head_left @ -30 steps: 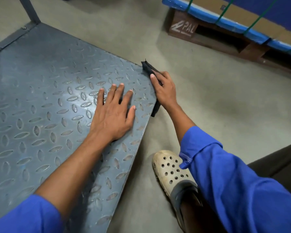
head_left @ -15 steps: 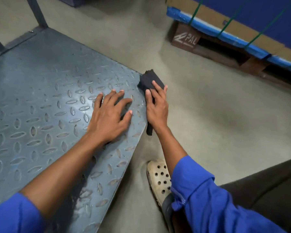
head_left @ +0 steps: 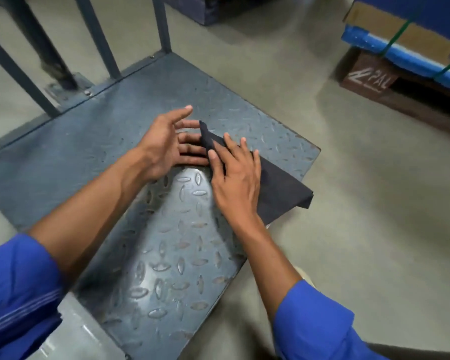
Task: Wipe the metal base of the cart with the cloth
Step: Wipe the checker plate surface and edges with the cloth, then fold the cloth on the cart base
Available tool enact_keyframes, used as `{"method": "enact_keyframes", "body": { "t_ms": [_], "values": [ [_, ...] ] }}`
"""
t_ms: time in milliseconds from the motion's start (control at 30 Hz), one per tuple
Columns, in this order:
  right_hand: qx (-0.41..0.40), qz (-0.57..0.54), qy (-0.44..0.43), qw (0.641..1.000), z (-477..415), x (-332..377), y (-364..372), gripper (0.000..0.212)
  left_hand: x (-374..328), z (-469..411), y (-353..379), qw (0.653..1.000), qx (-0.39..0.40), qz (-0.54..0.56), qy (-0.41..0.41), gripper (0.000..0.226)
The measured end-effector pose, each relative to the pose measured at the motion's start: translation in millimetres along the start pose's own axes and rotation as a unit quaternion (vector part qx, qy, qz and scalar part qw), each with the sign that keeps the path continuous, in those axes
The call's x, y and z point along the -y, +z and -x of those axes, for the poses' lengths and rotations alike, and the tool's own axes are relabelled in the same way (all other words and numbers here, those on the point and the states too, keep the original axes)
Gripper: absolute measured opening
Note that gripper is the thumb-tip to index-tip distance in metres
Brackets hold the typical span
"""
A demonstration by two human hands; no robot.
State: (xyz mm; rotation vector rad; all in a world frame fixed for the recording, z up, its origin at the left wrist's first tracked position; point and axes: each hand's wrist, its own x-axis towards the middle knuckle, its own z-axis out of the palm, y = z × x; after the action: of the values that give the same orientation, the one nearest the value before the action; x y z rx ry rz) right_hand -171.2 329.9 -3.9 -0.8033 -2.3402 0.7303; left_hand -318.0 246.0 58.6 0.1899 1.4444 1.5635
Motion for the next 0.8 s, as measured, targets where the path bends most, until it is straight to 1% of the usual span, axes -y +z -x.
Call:
{"method": "enact_keyframes", "body": {
  "t_ms": [33, 100, 133, 200, 233, 300, 367, 467, 533, 567, 600, 667, 700, 733, 767, 800],
  "values": [
    [-0.003, 0.006, -0.006, 1.0, 5.2, 11.4, 9.2, 0.042, -7.3, 3.0, -10.7, 1.0, 0.008, -0.028, 0.001, 0.034],
    [0.016, 0.004, -0.017, 1.0, 15.3, 34.3, 25.9, 0.049, -18.4, 7.5, -31.5, 0.995, -0.014, -0.098, 0.013, 0.018],
    [0.041, -0.011, -0.015, 0.999, 19.2, 44.3, 30.5, 0.054, -22.4, 10.2, -40.6, 0.99, -0.037, -0.137, 0.02, 0.019],
    [0.087, -0.055, 0.007, 0.995, 21.0, 55.9, 27.4, 0.063, -27.1, 16.9, -55.7, 0.973, -0.078, -0.218, 0.022, 0.032],
    [0.089, -0.069, 0.016, 0.993, 19.3, 56.9, 20.4, 0.062, -28.0, 21.2, -61.4, 0.963, -0.091, -0.254, 0.026, 0.037],
    [0.053, -0.057, 0.03, 0.997, 13.0, 52.1, 0.3, 0.05, -26.1, 26.8, -69.3, 0.943, -0.115, -0.31, 0.047, 0.039],
    [0.021, -0.019, 0.054, 0.998, 4.6, 42.2, -21.6, 0.038, -20.0, 27.1, -70.5, 0.929, -0.136, -0.339, 0.063, 0.037],
    [0.01, 0.026, 0.115, 0.993, -8.6, 23.8, -48.0, 0.031, -6.2, 25.0, -59.9, 0.924, -0.137, -0.35, 0.071, 0.029],
    [0.013, 0.0, 0.145, 0.989, -10.4, 11.7, -56.8, 0.03, 3.8, 25.8, -50.7, 0.904, -0.159, -0.389, 0.08, 0.032],
    [0.018, -0.035, 0.151, 0.988, -7.4, 7.7, -58.1, 0.029, 9.8, 27.3, -46.1, 0.881, -0.18, -0.428, 0.09, 0.037],
    [0.025, -0.07, 0.151, 0.986, -2.0, 6.2, -57.8, 0.028, 17.1, 29.8, -41.7, 0.839, -0.209, -0.487, 0.121, 0.042],
    [0.032, -0.094, 0.123, 0.987, 15.9, 6.2, -53.6, 0.028, 33.2, 41.4, -31.7, 0.721, -0.233, -0.606, 0.24, 0.049],
    [0.029, -0.085, 0.101, 0.991, 25.8, 6.1, -51.0, 0.027, 41.8, 47.8, -26.7, 0.682, -0.228, -0.628, 0.298, 0.047],
    [0.02, -0.071, 0.083, 0.994, 34.5, 5.5, -49.5, 0.026, 48.4, 54.4, -21.0, 0.666, -0.221, -0.631, 0.331, 0.04],
    [0.006, -0.057, 0.075, 0.996, 41.2, 4.9, -49.6, 0.025, 52.2, 63.2, -12.7, 0.669, -0.223, -0.629, 0.327, 0.033],
    [-0.011, -0.038, 0.076, 0.996, 45.6, 3.3, -51.1, 0.024, 54.9, 72.7, -2.5, 0.684, -0.237, -0.628, 0.286, 0.03]
  ]
}}
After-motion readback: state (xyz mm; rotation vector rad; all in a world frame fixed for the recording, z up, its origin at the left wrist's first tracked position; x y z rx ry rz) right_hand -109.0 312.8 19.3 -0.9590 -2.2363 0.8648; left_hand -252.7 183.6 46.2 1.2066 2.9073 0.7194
